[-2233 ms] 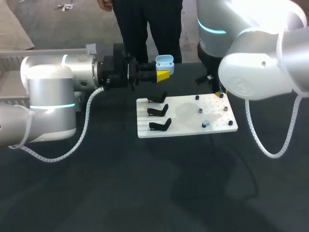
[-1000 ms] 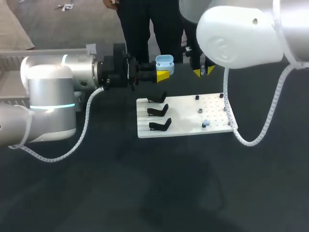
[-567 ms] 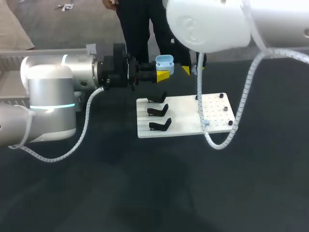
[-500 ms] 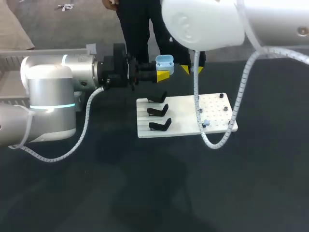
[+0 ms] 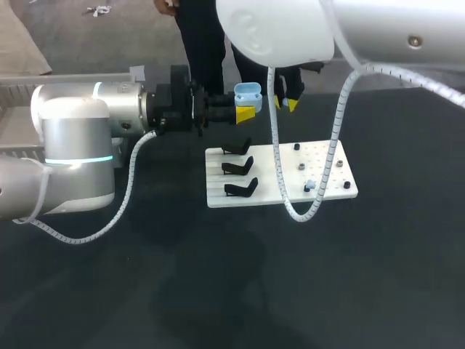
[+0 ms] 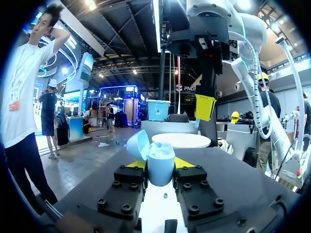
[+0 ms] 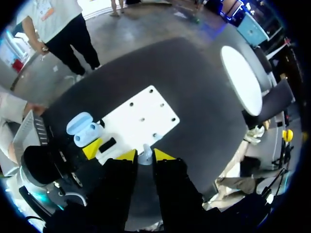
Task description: Pick up each earbud case from the left stands, insert the matching earbuds, close the lid, and place the case in the box.
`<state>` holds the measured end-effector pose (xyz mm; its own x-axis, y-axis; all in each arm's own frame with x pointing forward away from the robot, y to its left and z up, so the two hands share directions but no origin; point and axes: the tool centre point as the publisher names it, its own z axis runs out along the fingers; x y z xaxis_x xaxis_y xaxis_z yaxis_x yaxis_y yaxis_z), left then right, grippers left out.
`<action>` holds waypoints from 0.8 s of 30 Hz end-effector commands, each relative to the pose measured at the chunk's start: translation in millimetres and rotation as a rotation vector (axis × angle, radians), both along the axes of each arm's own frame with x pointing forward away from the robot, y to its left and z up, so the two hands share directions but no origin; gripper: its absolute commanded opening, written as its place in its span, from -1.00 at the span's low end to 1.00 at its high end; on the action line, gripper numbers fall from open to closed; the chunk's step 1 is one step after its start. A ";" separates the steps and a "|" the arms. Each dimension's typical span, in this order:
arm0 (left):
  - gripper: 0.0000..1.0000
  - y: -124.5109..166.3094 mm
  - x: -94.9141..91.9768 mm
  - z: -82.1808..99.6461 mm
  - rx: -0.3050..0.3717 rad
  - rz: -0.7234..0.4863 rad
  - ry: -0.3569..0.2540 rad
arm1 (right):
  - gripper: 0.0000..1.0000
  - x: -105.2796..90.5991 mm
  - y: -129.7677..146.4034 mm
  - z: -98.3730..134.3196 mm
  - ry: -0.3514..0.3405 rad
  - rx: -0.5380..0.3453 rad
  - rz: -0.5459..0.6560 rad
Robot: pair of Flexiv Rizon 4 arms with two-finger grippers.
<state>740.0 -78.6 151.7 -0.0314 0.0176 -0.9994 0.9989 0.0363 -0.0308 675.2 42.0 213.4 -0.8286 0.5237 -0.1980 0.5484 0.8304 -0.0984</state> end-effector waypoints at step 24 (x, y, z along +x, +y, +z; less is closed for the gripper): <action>-1.00 -0.2 -0.8 -1.2 -0.005 0.004 -0.005 | -1.00 45.2 50.2 5.9 -0.050 0.088 0.030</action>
